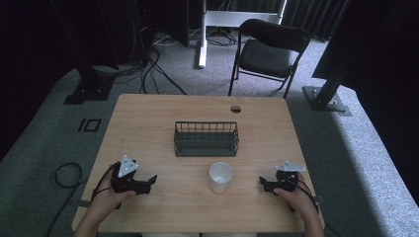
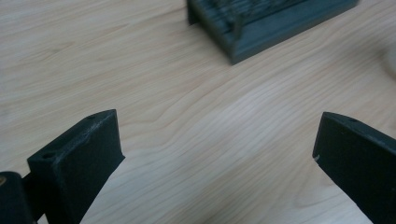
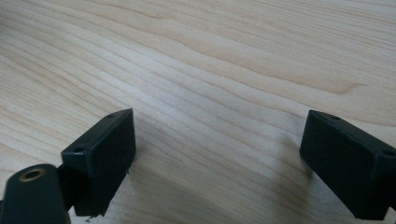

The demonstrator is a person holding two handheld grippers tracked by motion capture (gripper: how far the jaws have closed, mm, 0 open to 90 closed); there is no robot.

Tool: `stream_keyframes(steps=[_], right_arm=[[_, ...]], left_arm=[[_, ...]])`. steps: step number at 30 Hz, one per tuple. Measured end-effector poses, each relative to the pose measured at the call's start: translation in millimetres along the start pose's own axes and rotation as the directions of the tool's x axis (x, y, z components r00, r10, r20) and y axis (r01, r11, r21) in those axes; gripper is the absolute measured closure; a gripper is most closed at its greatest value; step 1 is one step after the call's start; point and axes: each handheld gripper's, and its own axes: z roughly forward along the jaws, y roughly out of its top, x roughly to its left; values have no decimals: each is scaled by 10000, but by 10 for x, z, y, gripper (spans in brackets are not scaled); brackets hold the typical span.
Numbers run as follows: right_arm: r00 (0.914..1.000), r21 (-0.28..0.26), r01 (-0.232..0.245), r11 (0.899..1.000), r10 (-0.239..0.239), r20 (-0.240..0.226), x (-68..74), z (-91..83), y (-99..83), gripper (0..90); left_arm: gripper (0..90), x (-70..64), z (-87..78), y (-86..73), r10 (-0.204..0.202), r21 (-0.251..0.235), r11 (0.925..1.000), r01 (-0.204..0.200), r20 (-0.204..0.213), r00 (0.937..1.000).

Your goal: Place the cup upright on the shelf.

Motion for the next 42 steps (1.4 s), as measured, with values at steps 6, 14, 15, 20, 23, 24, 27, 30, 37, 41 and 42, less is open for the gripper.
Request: stream_keyframes(steps=[6, 14, 15, 20, 23, 24, 27, 30, 37, 41, 42], right_arm=[[10000, 0, 1, 10000, -1, 2, 0, 0, 0, 101], [10000, 0, -1, 10000, 1, 1, 0, 0, 0, 101], [10000, 0, -1, 10000, 1, 1, 0, 0, 0, 101], [10000, -1, 9, 10000, -9, 2, -1, 0, 0, 101], [10000, 0, 1, 10000, -1, 2, 0, 0, 0, 101], [10000, -2, 4, 10000, -4, 2, 0, 0, 0, 101], [10000, 0, -2, 10000, 2, 5, 1, 0, 0, 101], [10000, -3, -2, 10000, 2, 2, 0, 0, 0, 101], [10000, -3, 1, 10000, -1, 4, 0, 0, 0, 101], [10000, 3, -18, 10000, 18, 0, 1, 0, 0, 101], [10000, 1, -18, 10000, 18, 0, 1, 0, 0, 101]], left_arm=[[16, -109, 14, 114, 387, -371, 9986, -373, 364, 9986], [17, -297, 32, 272, 1015, -703, 9928, -968, 658, 9927], [17, -297, 32, 272, 1015, -703, 9928, -968, 658, 9927], [16, -402, 61, 343, 1172, -900, 9903, -1062, 1279, 9848], [17, -434, 74, 358, 1318, -852, 9890, -1210, 1355, 9820], [17, -451, 77, 367, 1328, -856, 9889, -1216, 1402, 9812], [16, -495, 90, 394, 1448, -877, 9873, -1327, 1499, 9780], [16, -549, 104, 428, 1633, -924, 9844, -1495, 1659, 9725], [17, -702, 172, 517, 2128, -1039, 9753, -1948, 2071, 9549], [16, -795, 232, 563, 2274, -1143, 9720, -2051, 2397, 9438], [16, -834, 266, 580, 2412, -1157, 9689, -2185, 2474, 9384]])
